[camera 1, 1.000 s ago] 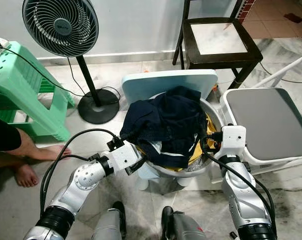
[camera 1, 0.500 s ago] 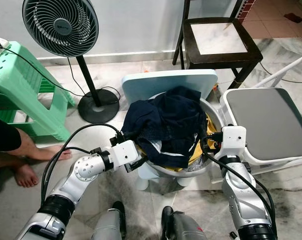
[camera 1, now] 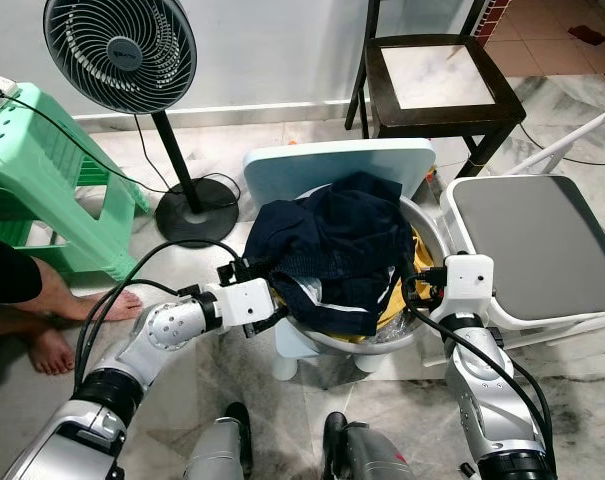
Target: Hang hanger
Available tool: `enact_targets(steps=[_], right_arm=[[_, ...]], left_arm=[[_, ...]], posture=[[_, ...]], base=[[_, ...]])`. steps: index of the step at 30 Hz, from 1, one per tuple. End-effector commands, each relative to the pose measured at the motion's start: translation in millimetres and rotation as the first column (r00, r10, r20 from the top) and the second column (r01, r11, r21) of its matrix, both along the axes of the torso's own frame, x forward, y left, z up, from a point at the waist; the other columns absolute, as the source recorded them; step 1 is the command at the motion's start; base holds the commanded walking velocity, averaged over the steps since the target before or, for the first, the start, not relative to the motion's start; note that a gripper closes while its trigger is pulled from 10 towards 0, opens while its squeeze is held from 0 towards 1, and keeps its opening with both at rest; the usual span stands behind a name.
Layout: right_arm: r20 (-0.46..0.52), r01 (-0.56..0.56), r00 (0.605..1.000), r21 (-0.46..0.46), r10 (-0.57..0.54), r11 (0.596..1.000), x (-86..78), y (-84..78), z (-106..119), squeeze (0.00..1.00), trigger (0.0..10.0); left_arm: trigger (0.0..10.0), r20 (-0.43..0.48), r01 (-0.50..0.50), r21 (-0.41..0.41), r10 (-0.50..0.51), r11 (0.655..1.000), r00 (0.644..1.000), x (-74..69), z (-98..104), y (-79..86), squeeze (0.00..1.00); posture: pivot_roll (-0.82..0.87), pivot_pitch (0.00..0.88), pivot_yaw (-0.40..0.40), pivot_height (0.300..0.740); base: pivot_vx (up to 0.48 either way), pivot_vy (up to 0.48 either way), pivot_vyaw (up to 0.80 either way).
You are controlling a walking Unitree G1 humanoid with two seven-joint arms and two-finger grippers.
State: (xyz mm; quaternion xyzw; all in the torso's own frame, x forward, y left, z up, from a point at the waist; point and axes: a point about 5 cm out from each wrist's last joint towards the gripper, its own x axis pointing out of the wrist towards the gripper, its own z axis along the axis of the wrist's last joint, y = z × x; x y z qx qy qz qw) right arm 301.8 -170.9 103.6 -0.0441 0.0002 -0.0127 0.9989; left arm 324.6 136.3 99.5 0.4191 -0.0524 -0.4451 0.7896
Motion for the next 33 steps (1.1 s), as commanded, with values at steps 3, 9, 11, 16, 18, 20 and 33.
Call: enact_targets(steps=[3, 9, 11, 16, 18, 20, 33], right_arm=[[-0.017, 0.022, 1.000, -0.001, -0.022, 1.000, -4.6, -4.4, -4.0, 0.00, 10.0], [-0.016, 0.025, 1.000, 0.002, -0.025, 1.000, -4.5, -3.6, -4.2, 0.00, 10.0], [-0.016, 0.026, 1.000, 0.002, -0.026, 1.000, -4.6, -3.6, -4.4, 0.00, 10.0], [-0.018, 0.027, 0.999, 0.000, -0.027, 1.000, -5.2, -3.9, -5.0, 0.00, 10.0], [-0.018, 0.027, 0.999, -0.001, -0.028, 1.000, -5.0, -4.2, -5.0, 0.00, 10.0], [-0.018, 0.029, 0.999, -0.003, -0.029, 1.000, -4.7, -4.7, -4.8, 0.00, 10.0], [-0.018, 0.033, 0.999, -0.009, -0.033, 0.999, -4.8, -6.2, -5.0, 0.00, 10.0]], left_arm=[[8.0, -0.009, 0.036, 0.028, -0.036, 0.999, 0.999, -3.4, -5.1, -0.1, 0.00], [0.0, 0.013, 0.066, 0.021, -0.066, 0.998, 0.998, -5.3, -5.3, -0.1, 0.00], [0.0, 0.015, 0.067, 0.019, -0.068, 0.998, 0.998, -5.0, -5.0, -0.2, 0.00], [0.0, 0.022, 0.074, 0.016, -0.075, 0.997, 0.997, -5.6, -6.1, -0.9, 0.00], [0.0, 0.024, 0.074, 0.019, -0.074, 0.997, 0.997, -5.7, -6.9, -0.4, 0.00], [0.0, 0.026, 0.071, 0.018, -0.071, 0.997, 0.997, -5.7, -7.0, 0.1, 0.00], [0.0, 0.025, 0.069, 0.003, -0.069, 0.998, 0.997, -5.8, -8.4, -1.0, 0.00]], posture=[[0.06, 0.314, -0.015, 0.740], [0.06, 0.313, -0.011, 0.740], [0.06, 0.313, -0.011, 0.740], [0.06, 0.316, -0.013, 0.740], [0.06, 0.316, -0.013, 0.740], [0.06, 0.316, -0.014, 0.740], [0.06, 0.313, -0.015, 0.740]], base=[[0.000, 0.000, 0.00], [0.000, 0.000, 0.00], [0.000, 0.000, 0.00], [0.000, 0.000, 0.00], [0.000, 0.000, 0.00], [0.000, 0.000, 0.00], [0.000, 0.000, 0.00]])
